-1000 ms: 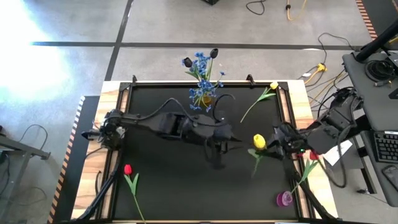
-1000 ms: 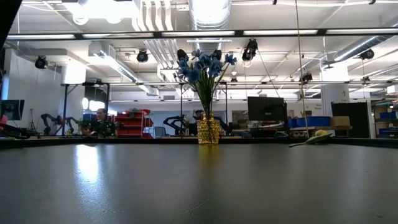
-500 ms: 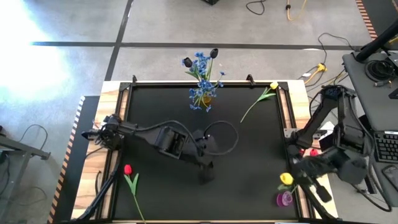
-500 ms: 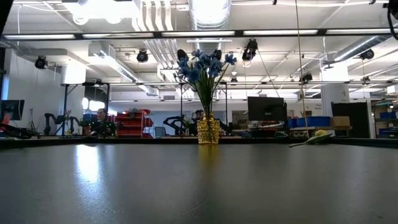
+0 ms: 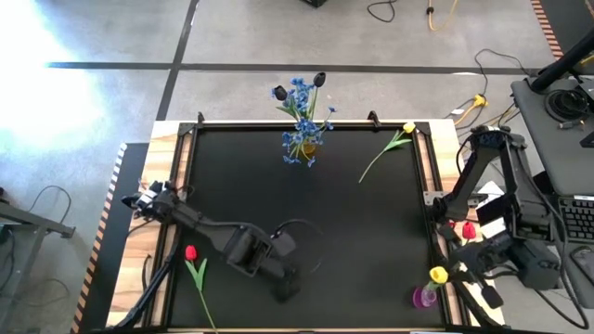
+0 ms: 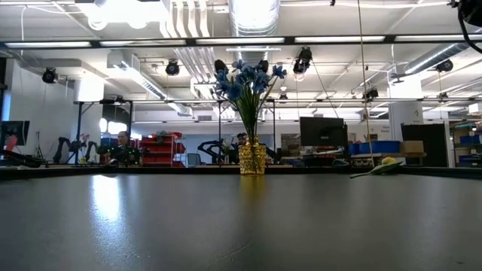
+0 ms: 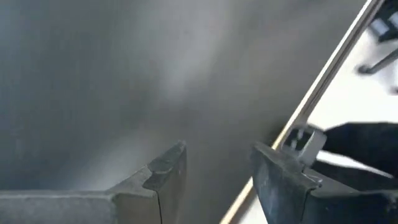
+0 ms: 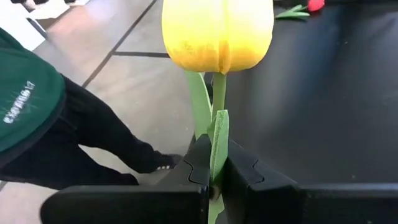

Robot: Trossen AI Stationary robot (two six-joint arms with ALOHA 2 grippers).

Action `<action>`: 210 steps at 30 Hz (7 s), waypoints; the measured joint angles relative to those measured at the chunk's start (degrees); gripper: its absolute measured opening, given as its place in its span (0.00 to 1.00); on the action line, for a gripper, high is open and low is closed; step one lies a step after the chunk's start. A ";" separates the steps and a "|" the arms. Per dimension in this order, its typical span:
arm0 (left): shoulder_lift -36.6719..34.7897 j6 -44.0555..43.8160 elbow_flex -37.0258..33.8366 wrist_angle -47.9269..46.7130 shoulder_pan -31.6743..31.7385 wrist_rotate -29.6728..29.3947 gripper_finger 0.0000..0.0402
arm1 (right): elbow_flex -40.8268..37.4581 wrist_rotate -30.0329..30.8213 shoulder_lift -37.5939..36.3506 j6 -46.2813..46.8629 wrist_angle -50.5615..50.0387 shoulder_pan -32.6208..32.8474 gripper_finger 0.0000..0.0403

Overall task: Sort flowers into vase by color
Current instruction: Put the bottom yellow tulip into the purple vase, then put the red flower into the purple vase

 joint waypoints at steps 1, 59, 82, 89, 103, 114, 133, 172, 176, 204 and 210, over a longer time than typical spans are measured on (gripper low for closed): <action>-0.02 -2.02 -0.33 -1.01 -0.70 1.00 0.39 | -0.39 -0.22 0.00 0.06 0.03 0.00 0.03; -28.20 -70.98 -78.69 34.87 -14.97 26.69 0.31 | 9.39 4.65 0.52 22.52 -20.10 0.00 0.61; -35.46 -12.08 -50.96 38.79 -4.87 -46.37 0.00 | 11.32 13.63 0.22 11.82 -14.77 -15.30 0.58; -26.83 28.54 -40.31 70.26 6.75 -28.77 0.00 | 10.48 7.61 4.01 0.26 -1.12 -24.15 0.62; -5.82 49.40 -10.10 73.49 10.49 -8.93 0.00 | 10.36 6.30 11.60 -7.73 14.83 -33.25 0.62; -4.35 50.05 -8.20 73.35 10.71 -8.31 0.00 | 10.36 6.15 12.77 -11.56 18.28 -36.73 0.34; -13.56 42.31 -8.48 37.75 10.07 -14.08 0.38 | 9.73 -5.75 1.80 -16.43 6.92 -31.15 0.03; -13.66 11.38 -9.48 20.94 9.60 -24.49 0.45 | -20.99 -12.07 -21.06 -23.38 21.62 -5.84 0.02; -13.66 10.38 -9.48 20.56 9.60 -24.52 0.45 | -21.65 -12.77 -20.54 -23.20 20.58 -5.84 0.02; -16.05 7.82 -9.42 1.94 9.70 -24.41 0.45 | 0.88 -18.96 -6.50 -0.40 -17.30 -5.86 0.50; -17.49 8.73 -10.26 -5.76 9.75 -24.93 0.42 | 6.26 -25.29 -2.98 7.90 -23.31 -5.86 0.55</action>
